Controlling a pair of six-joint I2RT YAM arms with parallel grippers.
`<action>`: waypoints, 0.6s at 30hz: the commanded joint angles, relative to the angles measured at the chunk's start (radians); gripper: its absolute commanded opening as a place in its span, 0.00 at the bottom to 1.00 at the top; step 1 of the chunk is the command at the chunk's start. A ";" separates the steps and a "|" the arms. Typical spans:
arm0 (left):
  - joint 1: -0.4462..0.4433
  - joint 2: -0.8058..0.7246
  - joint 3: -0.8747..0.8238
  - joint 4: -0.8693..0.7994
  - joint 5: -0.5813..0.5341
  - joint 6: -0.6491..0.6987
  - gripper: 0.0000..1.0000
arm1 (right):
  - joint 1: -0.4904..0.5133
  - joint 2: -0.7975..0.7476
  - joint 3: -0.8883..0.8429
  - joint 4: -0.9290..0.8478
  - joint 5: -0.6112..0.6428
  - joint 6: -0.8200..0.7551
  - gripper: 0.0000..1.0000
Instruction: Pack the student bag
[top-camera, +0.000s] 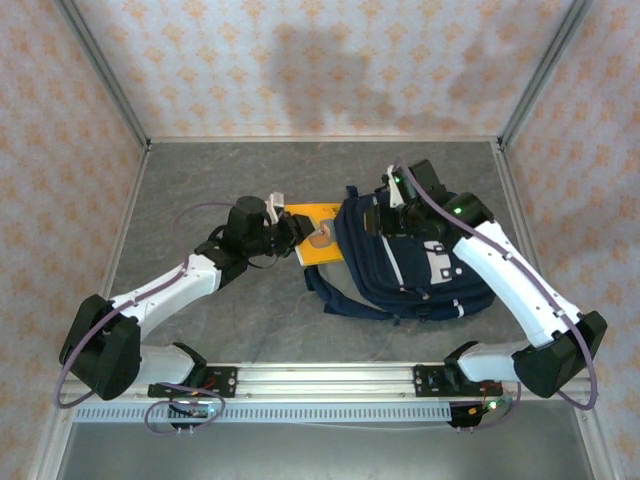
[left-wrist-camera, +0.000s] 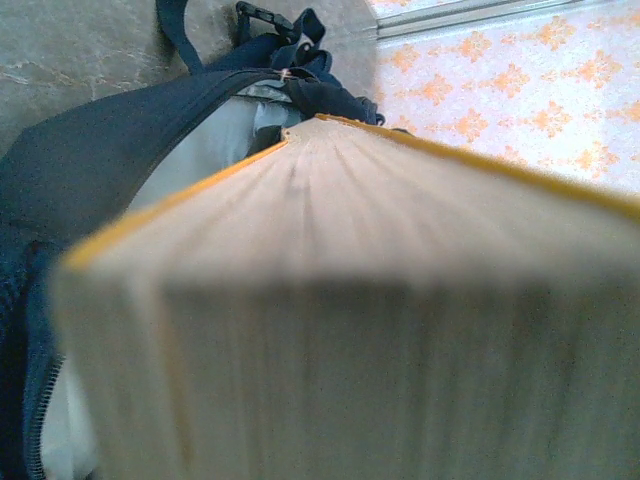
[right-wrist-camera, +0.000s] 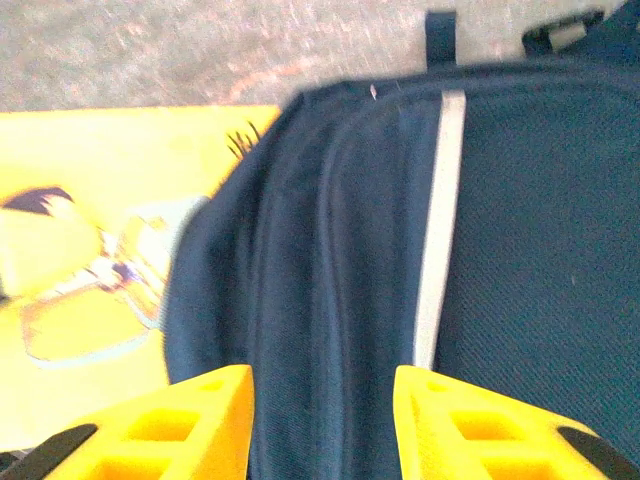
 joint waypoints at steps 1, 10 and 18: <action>-0.001 -0.048 0.007 0.188 0.034 -0.031 0.00 | 0.041 0.059 0.081 -0.068 -0.007 0.038 0.41; -0.006 -0.061 0.006 0.181 0.028 -0.027 0.00 | 0.148 0.215 0.175 -0.116 0.070 0.075 0.51; -0.010 -0.059 0.000 0.190 0.021 -0.032 0.00 | 0.167 0.293 0.193 -0.129 0.094 0.090 0.54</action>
